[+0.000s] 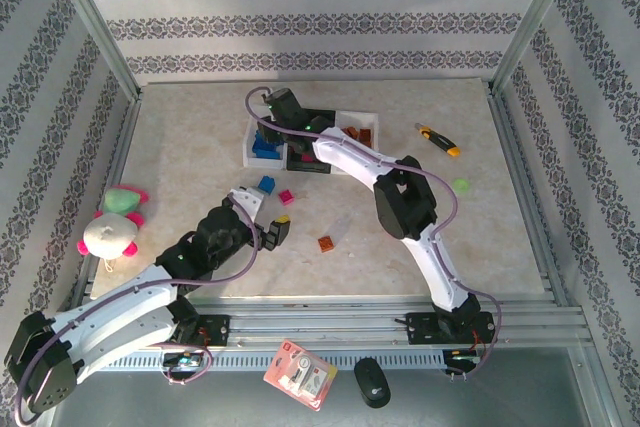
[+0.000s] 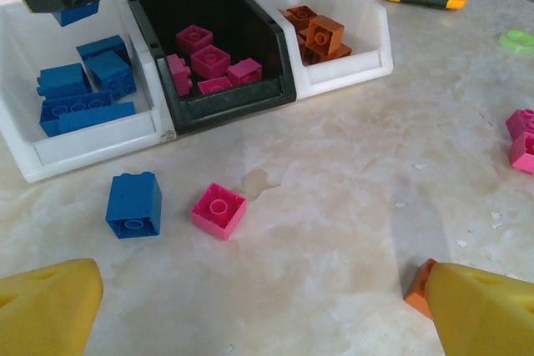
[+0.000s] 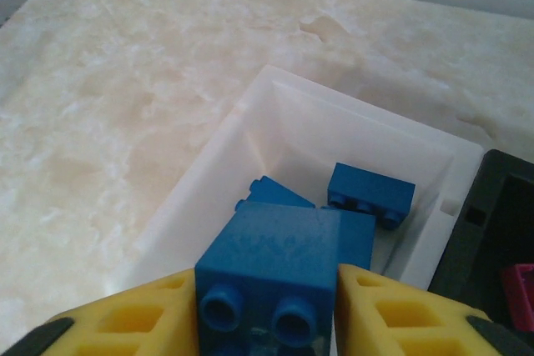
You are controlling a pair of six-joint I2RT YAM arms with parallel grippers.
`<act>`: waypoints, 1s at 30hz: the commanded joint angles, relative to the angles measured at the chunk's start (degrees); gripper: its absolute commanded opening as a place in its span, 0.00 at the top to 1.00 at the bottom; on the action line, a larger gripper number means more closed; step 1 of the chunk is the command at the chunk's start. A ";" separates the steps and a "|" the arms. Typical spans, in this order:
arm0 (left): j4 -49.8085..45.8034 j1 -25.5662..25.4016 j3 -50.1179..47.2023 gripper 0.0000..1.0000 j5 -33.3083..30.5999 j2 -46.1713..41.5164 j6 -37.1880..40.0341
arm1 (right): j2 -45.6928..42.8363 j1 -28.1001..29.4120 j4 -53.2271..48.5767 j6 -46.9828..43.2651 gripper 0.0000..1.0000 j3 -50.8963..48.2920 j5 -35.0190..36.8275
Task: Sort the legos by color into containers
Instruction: Place the lego in the container, then pick up the lego from the middle-left of the table.
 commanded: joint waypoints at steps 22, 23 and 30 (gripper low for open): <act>-24.15 1.98 27.75 0.07 0.49 34.39 -20.29 | -48.08 -3.83 7.39 1.06 0.29 -52.83 2.76; -25.93 1.94 29.40 0.10 2.16 36.13 -23.83 | -50.40 -4.17 7.02 1.70 0.29 -55.54 3.30; -32.39 -0.96 36.03 0.16 8.38 44.46 -35.59 | -62.13 -7.95 6.09 4.99 0.29 -67.80 4.06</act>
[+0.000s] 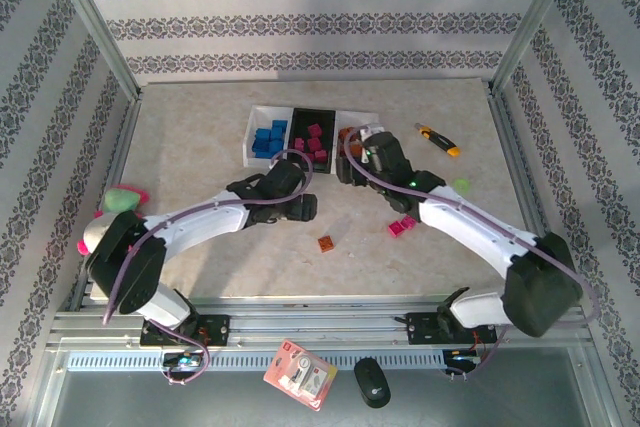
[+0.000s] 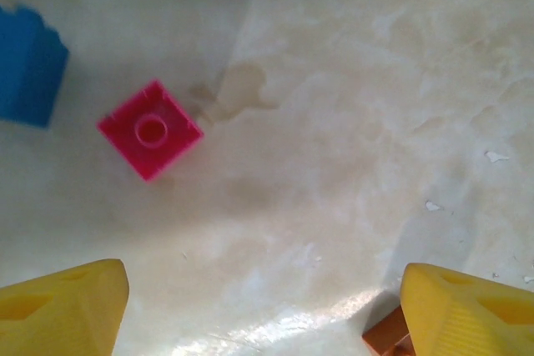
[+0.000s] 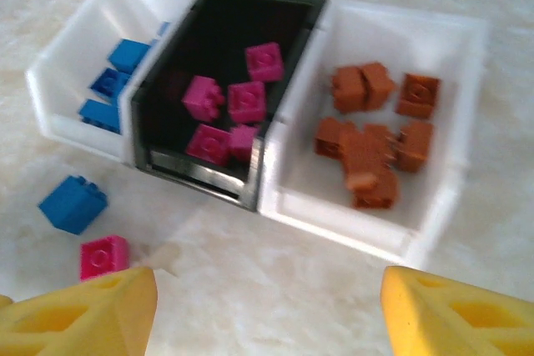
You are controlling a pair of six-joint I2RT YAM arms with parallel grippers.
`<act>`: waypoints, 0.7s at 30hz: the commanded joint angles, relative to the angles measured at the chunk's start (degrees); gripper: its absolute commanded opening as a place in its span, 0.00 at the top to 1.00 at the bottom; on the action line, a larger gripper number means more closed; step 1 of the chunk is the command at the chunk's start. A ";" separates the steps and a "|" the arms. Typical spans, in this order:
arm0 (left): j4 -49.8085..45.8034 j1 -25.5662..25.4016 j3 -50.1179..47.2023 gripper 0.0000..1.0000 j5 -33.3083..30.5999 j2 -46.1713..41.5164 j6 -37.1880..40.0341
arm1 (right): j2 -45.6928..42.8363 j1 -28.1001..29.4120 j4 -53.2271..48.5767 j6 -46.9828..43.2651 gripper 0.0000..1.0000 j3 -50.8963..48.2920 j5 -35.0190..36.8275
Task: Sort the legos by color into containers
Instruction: Pick up the lego from the middle-left of the table.
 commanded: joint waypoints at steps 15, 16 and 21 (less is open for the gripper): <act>-21.86 -11.56 17.88 0.17 7.55 17.35 -6.48 | -10.20 -7.00 -0.70 -0.20 0.29 -10.03 -3.88; -22.96 -12.03 19.14 0.17 7.68 18.45 -5.91 | -10.59 -7.29 -0.63 -0.23 0.29 -10.44 -3.95; -26.09 -13.47 22.49 0.26 7.91 21.99 -4.57 | -11.95 -8.53 -0.30 0.19 0.29 -11.98 -4.79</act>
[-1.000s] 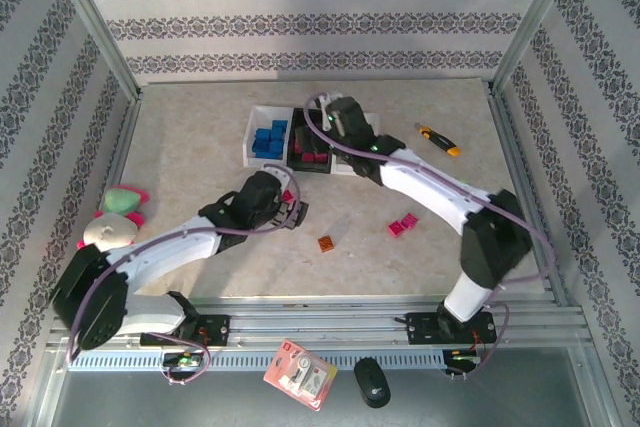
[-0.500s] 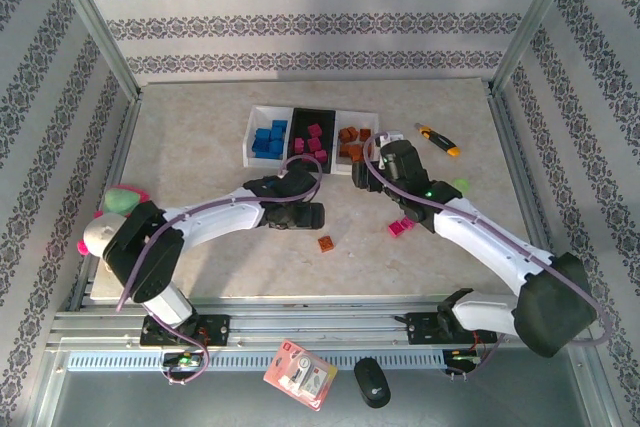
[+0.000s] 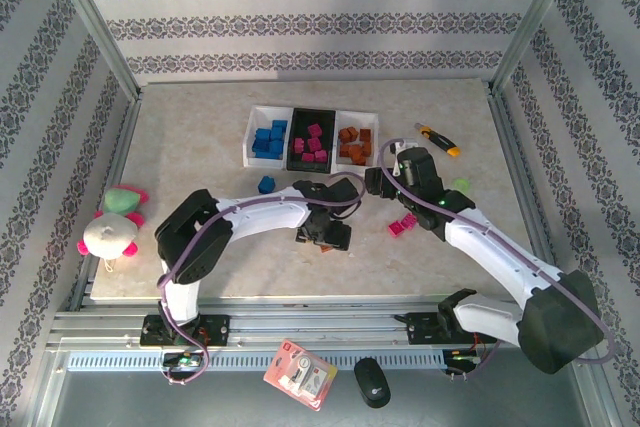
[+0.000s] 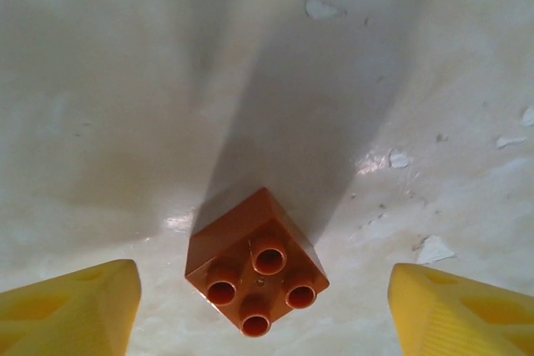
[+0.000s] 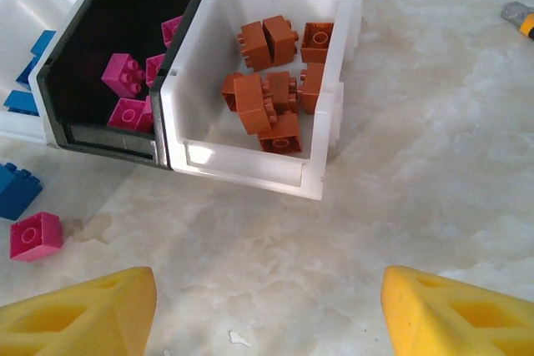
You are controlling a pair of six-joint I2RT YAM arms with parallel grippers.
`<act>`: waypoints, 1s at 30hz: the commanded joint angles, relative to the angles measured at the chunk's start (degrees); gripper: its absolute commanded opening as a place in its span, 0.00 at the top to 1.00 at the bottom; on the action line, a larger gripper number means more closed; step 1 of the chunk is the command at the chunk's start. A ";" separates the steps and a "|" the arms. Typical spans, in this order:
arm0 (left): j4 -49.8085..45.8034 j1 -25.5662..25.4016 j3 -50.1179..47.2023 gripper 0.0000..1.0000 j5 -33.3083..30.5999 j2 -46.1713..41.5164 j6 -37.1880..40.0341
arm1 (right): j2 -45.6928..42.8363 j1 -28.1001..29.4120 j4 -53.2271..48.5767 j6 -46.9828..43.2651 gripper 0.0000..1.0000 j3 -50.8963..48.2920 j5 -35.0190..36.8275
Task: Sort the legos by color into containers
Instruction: Pick up the lego from the middle-left of the table.
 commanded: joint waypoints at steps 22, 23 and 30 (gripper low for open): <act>-5.80 -1.19 4.41 0.59 -2.99 4.42 3.84 | -5.02 -1.71 -1.83 0.00 0.29 -2.38 -1.68; -5.89 -1.19 4.44 0.59 -3.32 4.20 3.83 | -5.36 -1.76 -2.05 0.02 0.29 -2.44 -1.58; -5.84 -0.95 4.53 0.51 -5.41 2.82 3.31 | -6.66 -2.05 -2.58 0.24 0.29 -2.99 -1.32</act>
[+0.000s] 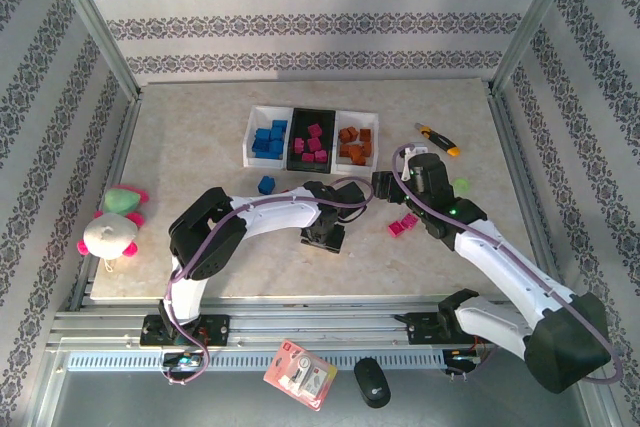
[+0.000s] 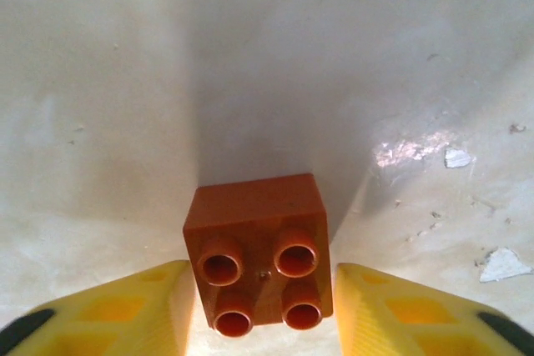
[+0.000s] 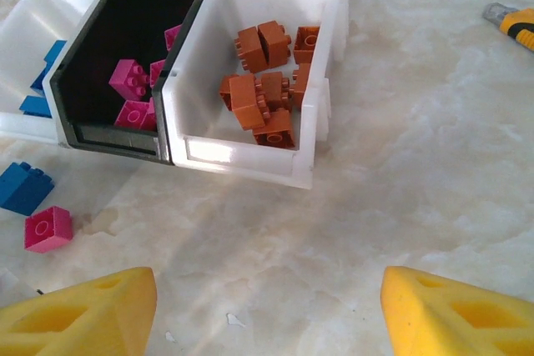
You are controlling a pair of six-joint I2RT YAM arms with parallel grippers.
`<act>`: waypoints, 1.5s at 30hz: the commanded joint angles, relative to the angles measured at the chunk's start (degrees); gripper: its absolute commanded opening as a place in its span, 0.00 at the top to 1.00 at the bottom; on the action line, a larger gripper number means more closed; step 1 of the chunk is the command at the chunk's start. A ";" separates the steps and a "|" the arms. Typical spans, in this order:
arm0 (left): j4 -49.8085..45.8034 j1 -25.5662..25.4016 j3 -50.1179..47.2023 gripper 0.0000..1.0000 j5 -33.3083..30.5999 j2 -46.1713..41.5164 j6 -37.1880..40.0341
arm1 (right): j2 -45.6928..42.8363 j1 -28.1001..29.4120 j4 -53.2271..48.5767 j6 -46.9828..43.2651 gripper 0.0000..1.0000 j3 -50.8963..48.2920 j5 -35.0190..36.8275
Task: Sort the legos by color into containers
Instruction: Pick up the lego from the middle-left of the table, then place the lego in the container.
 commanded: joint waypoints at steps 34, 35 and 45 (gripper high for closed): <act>4.86 9.11 35.07 0.67 -12.87 10.33 16.94 | -12.13 -3.02 -7.65 -1.12 0.28 -1.42 2.40; 6.21 9.63 36.93 0.67 -12.60 12.19 17.94 | -12.46 -3.16 -7.80 -1.05 0.28 -1.57 2.79; 12.33 13.10 55.56 0.67 -11.60 28.88 21.38 | -15.70 -3.83 -10.64 0.00 0.28 -3.02 3.77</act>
